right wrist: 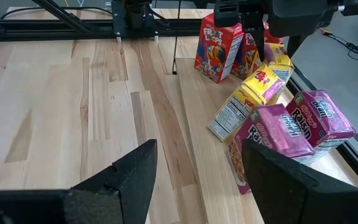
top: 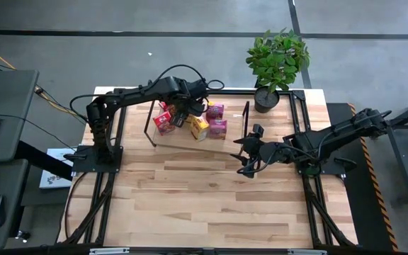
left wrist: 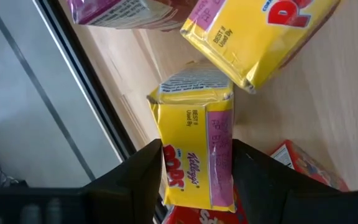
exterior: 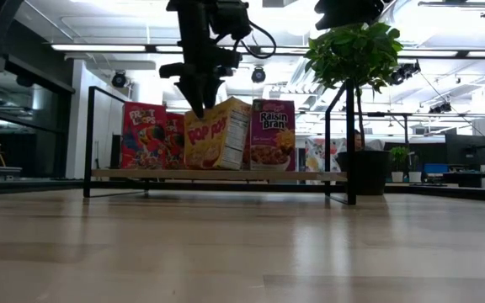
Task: Stack cereal on shelf
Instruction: Put the yellow cereal box on the shelf, then adjust the bottom yellow cereal box on the shelf to align it with the other yellow cereal box
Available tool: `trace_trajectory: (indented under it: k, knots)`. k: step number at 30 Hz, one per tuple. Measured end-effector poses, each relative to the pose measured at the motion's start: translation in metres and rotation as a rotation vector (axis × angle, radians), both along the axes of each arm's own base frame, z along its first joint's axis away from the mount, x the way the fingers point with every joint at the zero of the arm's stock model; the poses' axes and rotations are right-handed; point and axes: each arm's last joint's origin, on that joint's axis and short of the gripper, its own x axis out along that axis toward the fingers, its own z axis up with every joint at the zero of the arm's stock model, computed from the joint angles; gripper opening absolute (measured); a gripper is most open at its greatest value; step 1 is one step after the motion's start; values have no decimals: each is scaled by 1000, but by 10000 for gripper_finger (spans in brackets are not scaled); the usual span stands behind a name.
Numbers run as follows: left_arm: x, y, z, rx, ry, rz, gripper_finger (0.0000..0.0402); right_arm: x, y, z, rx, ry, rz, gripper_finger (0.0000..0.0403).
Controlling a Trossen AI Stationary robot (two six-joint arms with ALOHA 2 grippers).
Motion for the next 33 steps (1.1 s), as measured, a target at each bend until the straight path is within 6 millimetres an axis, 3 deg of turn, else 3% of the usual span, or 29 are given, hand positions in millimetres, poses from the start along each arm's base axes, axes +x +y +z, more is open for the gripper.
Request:
trace_trajectory:
  k: [17,33]
  knots:
    - [-1,-3,3,28,12,9,174,0,0,0,-3,1,1,226]
    - [3,-16,50,100,-71,22,175,0,0,0,-4,1,0,226]
